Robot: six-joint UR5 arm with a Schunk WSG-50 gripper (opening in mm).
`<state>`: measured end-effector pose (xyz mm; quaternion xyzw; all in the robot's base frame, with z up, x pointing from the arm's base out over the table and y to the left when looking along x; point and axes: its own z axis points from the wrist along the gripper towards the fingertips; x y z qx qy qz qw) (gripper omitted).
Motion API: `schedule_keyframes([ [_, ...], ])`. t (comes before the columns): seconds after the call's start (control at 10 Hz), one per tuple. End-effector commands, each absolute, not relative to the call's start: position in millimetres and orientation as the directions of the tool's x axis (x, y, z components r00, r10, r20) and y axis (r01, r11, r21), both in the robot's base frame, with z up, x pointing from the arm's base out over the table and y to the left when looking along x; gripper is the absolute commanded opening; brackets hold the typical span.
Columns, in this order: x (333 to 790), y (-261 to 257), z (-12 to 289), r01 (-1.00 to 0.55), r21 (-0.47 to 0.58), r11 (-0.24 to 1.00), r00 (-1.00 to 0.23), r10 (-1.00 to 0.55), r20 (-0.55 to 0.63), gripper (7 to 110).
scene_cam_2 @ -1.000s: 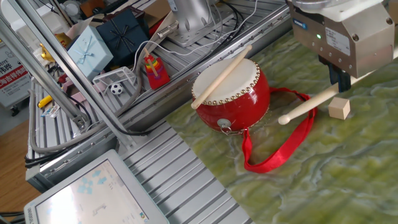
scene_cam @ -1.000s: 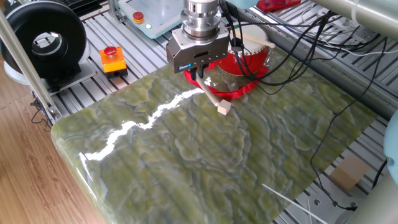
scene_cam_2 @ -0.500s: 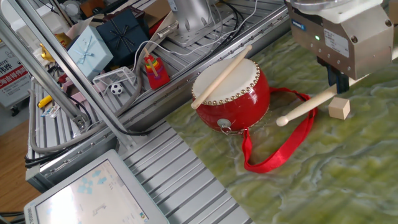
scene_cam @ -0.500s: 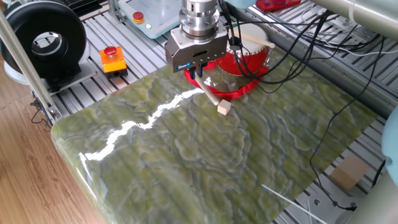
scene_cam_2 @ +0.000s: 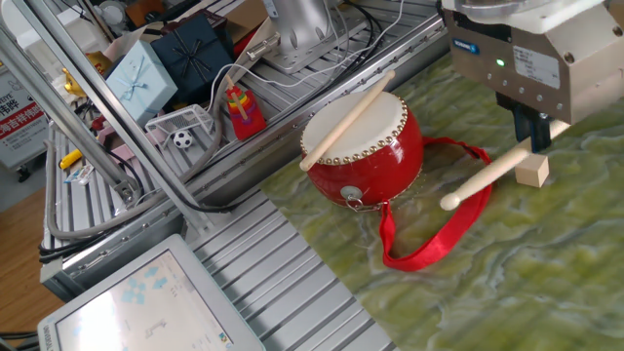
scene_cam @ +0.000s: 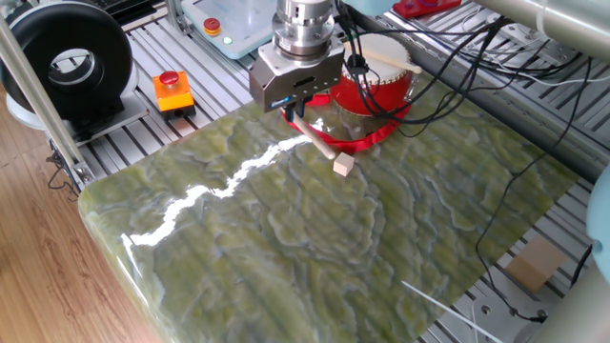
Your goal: Play the drum
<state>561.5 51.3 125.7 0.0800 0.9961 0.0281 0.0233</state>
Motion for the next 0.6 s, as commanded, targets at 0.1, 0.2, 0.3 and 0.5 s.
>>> schedule_keyframes([
  [0.1, 565, 77, 130, 0.168, 0.167, 0.972, -0.984, 0.176, -0.037, 7],
  [0.2, 557, 90, 132, 0.12, 0.212, 0.97, -0.992, 0.124, -0.007, 7],
  [0.3, 553, 96, 133, 0.065, 0.234, 0.97, -0.998, 0.067, 0.0, 7],
  [0.5, 556, 98, 134, 0.048, 0.242, 0.969, -0.998, 0.053, -0.015, 7],
])
